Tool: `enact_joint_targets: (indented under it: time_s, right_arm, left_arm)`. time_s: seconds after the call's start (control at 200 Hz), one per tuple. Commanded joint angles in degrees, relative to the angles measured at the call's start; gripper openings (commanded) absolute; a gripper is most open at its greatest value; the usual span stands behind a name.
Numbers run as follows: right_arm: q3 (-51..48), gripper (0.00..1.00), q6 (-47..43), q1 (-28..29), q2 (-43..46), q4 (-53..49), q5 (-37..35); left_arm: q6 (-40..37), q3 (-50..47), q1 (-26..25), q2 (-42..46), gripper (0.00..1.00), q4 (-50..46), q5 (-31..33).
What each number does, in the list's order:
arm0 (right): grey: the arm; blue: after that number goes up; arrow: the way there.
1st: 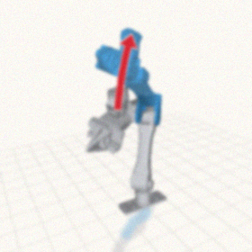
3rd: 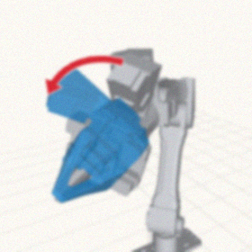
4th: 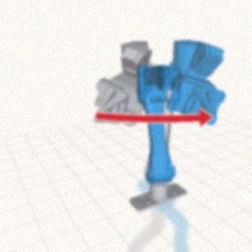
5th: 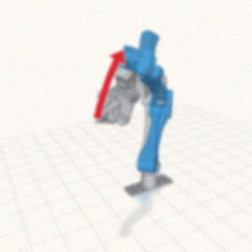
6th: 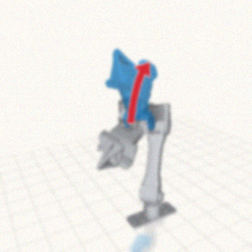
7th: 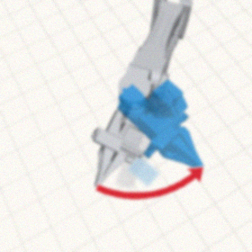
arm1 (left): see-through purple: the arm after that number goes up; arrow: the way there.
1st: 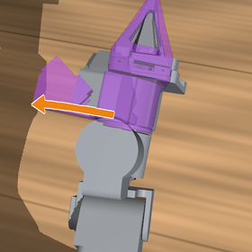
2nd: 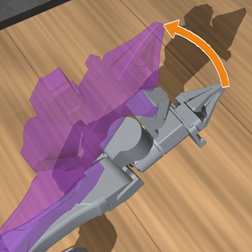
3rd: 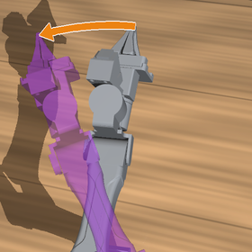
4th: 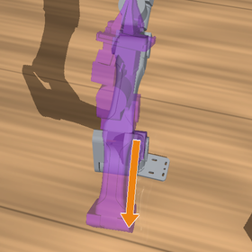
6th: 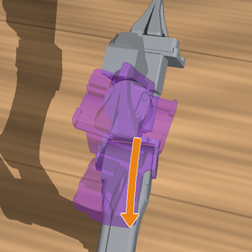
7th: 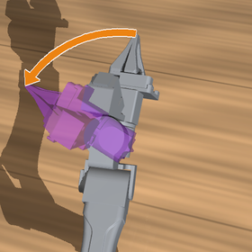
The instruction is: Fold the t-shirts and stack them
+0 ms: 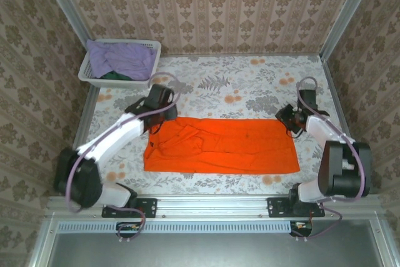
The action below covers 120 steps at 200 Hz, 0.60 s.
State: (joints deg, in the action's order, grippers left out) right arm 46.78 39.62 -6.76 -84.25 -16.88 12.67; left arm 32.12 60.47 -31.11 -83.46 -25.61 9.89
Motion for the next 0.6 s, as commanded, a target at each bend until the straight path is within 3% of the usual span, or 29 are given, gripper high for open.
enact_joint_targets:
  time_s: [0.0, 0.15, 0.27, 0.405, 0.595]
  right_arm:
    - [4.06, 0.3, -2.72, 2.87, -4.43, -3.73, -1.52]
    - [9.27, 0.27, -3.48, 5.13, -11.43, -6.35, -2.73]
    - [10.97, 0.26, -3.2, 5.27, -15.06, -6.76, -3.22]
    - [12.19, 0.26, -2.58, 4.73, -17.6, -7.61, -6.22]
    - [13.33, 0.27, 0.06, 1.86, -20.29, -6.94, -4.8]
  left_arm:
    - [-3.72, 7.47, 0.89, -9.01, 0.43, -3.1, -4.31]
    - [-3.13, 14.83, 4.42, -20.03, 0.42, -3.57, -8.79]
    - [-1.98, 14.94, 8.61, -24.37, 0.39, -2.65, -9.92]
    - [-0.3, 10.71, 13.4, -25.4, 0.37, 0.64, -11.76]
    - [2.26, 4.64, 18.5, -23.75, 0.36, 4.84, -11.21]
